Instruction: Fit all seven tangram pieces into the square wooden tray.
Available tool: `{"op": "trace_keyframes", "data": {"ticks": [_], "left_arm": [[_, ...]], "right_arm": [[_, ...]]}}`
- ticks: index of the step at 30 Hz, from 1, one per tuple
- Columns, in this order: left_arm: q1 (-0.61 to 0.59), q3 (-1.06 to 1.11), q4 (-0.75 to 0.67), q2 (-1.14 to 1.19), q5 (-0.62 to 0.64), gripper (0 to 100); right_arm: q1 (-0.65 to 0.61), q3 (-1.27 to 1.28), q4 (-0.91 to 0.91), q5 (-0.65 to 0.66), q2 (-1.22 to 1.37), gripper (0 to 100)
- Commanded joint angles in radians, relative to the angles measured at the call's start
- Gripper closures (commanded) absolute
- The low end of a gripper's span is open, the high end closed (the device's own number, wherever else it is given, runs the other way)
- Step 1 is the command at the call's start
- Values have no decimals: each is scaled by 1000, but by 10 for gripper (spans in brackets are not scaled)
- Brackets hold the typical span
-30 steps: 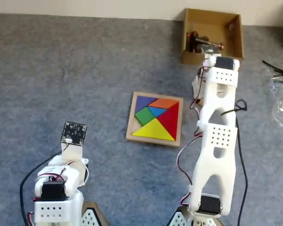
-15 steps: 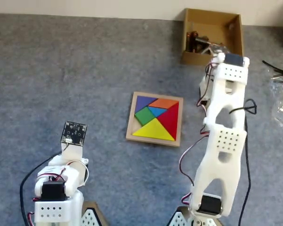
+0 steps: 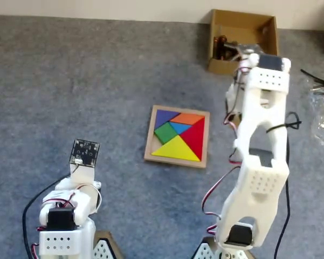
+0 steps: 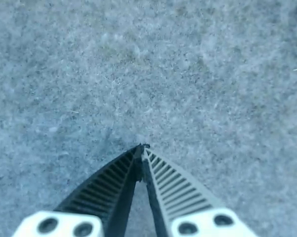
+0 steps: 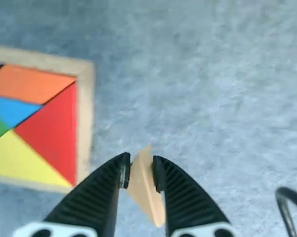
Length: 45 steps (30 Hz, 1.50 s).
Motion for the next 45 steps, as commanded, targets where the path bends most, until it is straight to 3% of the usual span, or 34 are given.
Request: {"op": "trace_keyframes", "data": {"ticks": [1, 17, 25, 35, 45], "left_arm": [[22, 21, 2, -5, 3, 995], [22, 21, 2, -5, 3, 995], [22, 21, 2, -5, 3, 995], [22, 21, 2, -5, 3, 995], [22, 21, 2, -5, 3, 995]], "right_arm": [[-74, 50, 16, 11, -111, 995], [-372, 171, -30, 23, -173, 995], [-424, 173, -76, 157, -171, 995], [-469, 173, -76, 494, -171, 995], [-527, 174, -76, 687, -170, 995]]}}
